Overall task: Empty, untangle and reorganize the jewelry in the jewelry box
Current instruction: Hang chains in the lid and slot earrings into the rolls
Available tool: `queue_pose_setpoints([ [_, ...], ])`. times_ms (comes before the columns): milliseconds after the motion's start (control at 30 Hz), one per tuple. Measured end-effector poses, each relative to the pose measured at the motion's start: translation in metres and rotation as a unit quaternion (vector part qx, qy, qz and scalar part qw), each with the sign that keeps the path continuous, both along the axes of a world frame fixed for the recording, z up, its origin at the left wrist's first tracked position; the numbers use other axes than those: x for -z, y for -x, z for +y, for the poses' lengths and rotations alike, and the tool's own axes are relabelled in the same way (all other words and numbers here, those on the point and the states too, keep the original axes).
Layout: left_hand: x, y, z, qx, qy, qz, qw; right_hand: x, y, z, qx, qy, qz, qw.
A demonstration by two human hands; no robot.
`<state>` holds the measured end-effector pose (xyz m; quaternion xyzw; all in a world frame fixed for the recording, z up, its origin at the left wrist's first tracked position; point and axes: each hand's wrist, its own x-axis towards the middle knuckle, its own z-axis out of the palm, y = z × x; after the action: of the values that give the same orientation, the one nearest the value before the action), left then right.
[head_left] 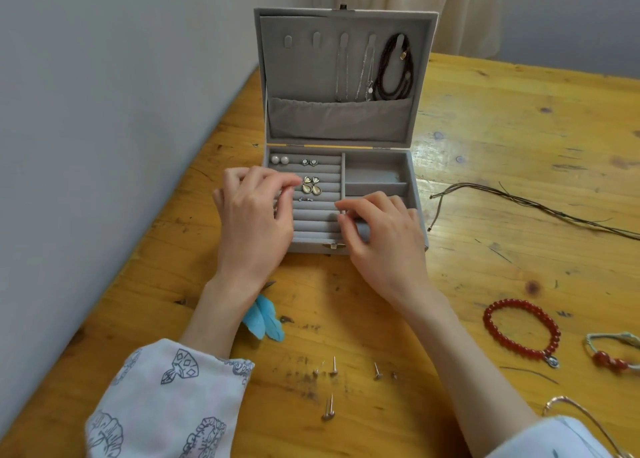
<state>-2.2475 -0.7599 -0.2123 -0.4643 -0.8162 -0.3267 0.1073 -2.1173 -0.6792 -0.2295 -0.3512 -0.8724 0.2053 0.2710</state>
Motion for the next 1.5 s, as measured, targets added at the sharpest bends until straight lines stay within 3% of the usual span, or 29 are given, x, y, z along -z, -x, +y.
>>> queue_pose_setpoints([
  [167,0.000,-0.033,-0.038,0.080,-0.013,-0.075,0.994,-0.013,-0.018,-0.017,-0.020,-0.021,-0.037,0.999],
  [300,0.001,-0.052,-0.069,0.130,-0.001,-0.130,0.983,-0.024,-0.048,-0.046,-0.091,0.068,-0.013,0.993],
  [467,0.020,-0.074,-0.103,0.136,-0.016,-0.230,0.964,-0.013,-0.076,-0.076,-0.148,0.083,-0.103,0.980],
  [600,0.022,-0.078,-0.105,0.146,0.010,-0.210,0.967,-0.008,-0.080,-0.086,-0.151,0.048,-0.147,0.976],
  [833,0.019,-0.080,-0.108,0.179,0.056,-0.148,0.971,-0.005,-0.079,-0.090,-0.138,-0.001,-0.133,0.982],
  [1167,0.009,-0.066,-0.112,0.236,0.188,-0.212,0.930,-0.002,-0.086,-0.084,-0.088,0.057,-0.058,0.993],
  [1400,0.009,-0.070,-0.112,0.231,0.158,-0.194,0.940,-0.012,-0.073,-0.077,-0.097,0.076,0.009,0.992],
  [1500,0.006,-0.075,-0.104,0.218,0.105,-0.183,0.953,-0.021,-0.061,-0.066,-0.098,0.087,0.027,0.991],
])
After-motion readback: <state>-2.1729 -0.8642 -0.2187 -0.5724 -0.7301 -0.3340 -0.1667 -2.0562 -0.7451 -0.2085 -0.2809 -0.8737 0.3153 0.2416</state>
